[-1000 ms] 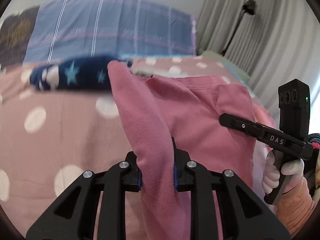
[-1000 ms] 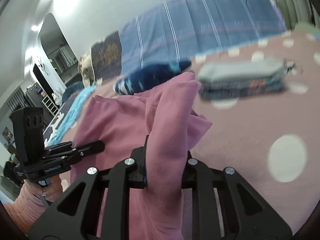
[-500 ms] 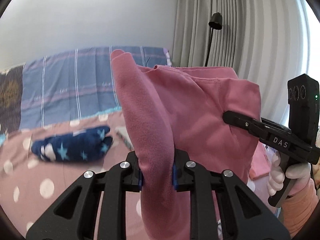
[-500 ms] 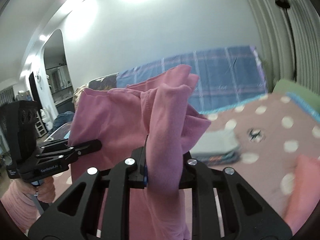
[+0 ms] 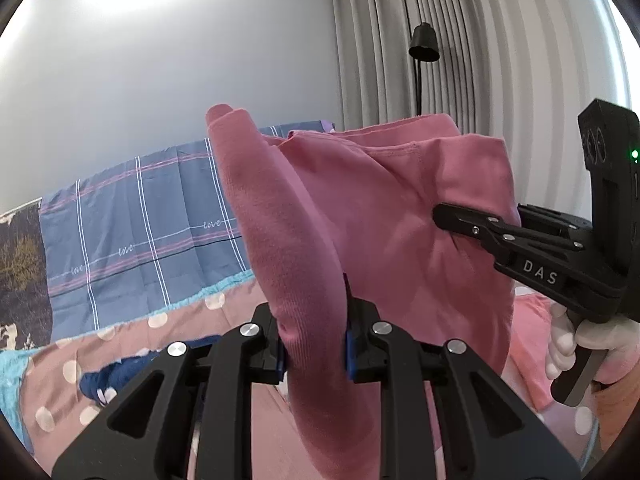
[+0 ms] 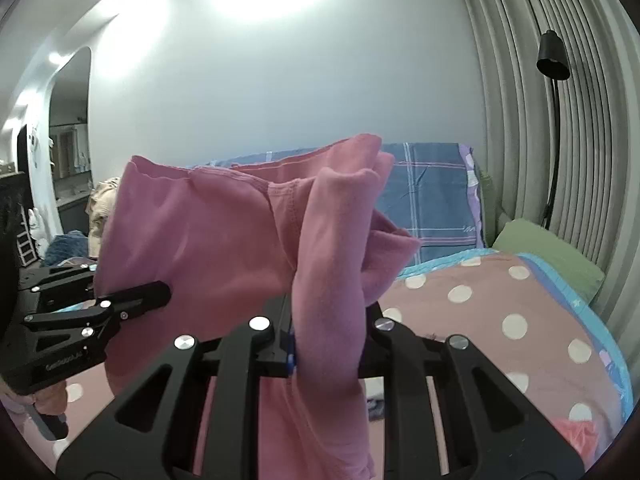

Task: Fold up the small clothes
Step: 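Grasp the folded pink shirt with the left gripper and lift it, then carry the shirt with the left gripper onto the folded clothes stack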

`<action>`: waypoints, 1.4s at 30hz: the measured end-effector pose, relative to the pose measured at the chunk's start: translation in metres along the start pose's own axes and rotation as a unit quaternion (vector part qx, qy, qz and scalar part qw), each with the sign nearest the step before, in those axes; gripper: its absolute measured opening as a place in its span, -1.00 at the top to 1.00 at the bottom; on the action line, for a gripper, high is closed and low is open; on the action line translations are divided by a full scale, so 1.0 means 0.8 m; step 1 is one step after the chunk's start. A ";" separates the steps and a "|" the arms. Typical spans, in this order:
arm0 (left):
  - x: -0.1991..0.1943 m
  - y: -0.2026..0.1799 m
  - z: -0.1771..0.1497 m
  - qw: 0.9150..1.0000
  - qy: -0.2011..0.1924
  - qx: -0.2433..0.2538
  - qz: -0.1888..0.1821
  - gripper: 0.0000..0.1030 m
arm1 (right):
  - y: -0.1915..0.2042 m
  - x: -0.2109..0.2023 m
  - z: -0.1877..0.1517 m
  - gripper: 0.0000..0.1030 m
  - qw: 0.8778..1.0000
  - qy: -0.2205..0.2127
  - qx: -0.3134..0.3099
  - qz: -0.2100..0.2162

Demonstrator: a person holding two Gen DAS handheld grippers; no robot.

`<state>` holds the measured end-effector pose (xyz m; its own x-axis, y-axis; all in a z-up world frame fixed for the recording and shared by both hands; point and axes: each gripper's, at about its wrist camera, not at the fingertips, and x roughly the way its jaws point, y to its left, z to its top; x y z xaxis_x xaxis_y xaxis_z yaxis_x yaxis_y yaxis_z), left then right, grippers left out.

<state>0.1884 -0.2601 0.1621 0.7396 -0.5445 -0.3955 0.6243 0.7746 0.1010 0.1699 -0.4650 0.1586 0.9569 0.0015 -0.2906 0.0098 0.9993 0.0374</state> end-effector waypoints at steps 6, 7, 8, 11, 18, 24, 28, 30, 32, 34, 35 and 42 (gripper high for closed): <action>0.049 0.009 0.012 1.000 -0.002 0.002 0.003 0.59 | -0.015 0.054 0.006 0.65 1.000 0.002 -0.011 -0.019; 0.056 0.012 0.010 1.000 -0.001 0.002 0.004 0.59 | -0.018 0.062 0.006 0.65 1.000 0.002 -0.015 -0.023; 0.066 0.015 0.008 1.000 0.000 0.002 0.005 0.59 | -0.020 0.071 0.007 0.65 1.000 0.003 -0.017 -0.026; 0.099 0.021 0.004 1.000 0.003 0.002 0.007 0.59 | -0.029 0.105 0.006 0.65 0.999 0.013 -0.019 -0.038; 0.199 0.063 -0.012 0.999 0.018 -0.030 0.021 0.40 | -0.047 0.211 -0.007 0.58 0.997 0.046 -0.019 -0.058; 0.315 0.093 -0.108 0.983 0.138 0.000 0.124 -0.28 | -0.080 0.322 -0.089 0.13 0.979 0.160 0.032 -0.120; 0.335 0.084 -0.193 0.977 0.188 0.043 0.094 -0.30 | -0.078 0.332 -0.175 0.15 0.970 0.222 0.037 -0.090; 0.326 0.074 -0.208 0.980 0.162 0.051 0.106 -0.30 | -0.080 0.345 -0.224 0.10 0.955 0.273 0.028 -0.113; 0.320 0.069 -0.211 0.980 0.164 0.041 0.107 -0.30 | -0.086 0.338 -0.249 0.12 0.959 0.256 0.048 -0.111; 0.308 0.067 -0.205 0.979 0.171 0.031 0.103 -0.29 | -0.090 0.326 -0.251 0.13 0.961 0.245 0.066 -0.106; 0.302 0.064 -0.204 0.980 0.171 0.028 0.099 -0.29 | -0.091 0.318 -0.249 0.13 0.961 0.243 0.079 -0.105; 0.204 0.049 -0.226 0.989 0.144 -0.006 0.042 -0.38 | -0.052 0.195 -0.251 -0.11 0.968 0.233 0.057 -0.070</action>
<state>0.2882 -0.2603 -0.0633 0.6851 -0.3654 -0.6302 0.5600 0.8175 0.1348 0.2604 -0.4986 -0.0805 0.7095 -0.0909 -0.6988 0.1880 0.9801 0.0634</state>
